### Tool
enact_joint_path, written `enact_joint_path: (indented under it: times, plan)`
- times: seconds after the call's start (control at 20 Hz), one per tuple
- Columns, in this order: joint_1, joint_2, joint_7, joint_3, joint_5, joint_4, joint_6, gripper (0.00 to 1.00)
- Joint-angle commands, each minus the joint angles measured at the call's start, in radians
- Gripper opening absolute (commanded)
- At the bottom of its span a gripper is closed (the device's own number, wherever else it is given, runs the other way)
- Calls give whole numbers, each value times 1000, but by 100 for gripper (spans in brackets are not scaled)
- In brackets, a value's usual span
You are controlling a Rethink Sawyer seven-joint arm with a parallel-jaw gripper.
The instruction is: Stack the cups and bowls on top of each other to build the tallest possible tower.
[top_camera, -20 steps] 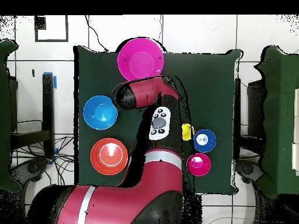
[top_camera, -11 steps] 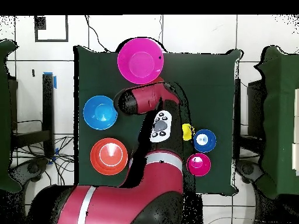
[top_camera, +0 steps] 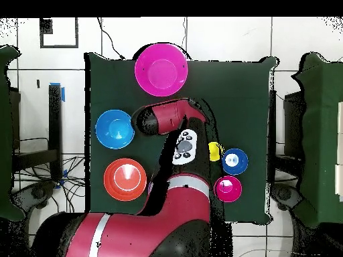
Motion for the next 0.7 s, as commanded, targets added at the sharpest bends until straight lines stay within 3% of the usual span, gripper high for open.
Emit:
enact_joint_path:
  times: [0.05,0.35,0.7]
  plan:
    - [-8,-4,-44,47,-53,74,97,0]
    - [-9,-31,-64,40,-62,101,104,0]
    - [-1,-93,-136,38,-72,121,192,0]
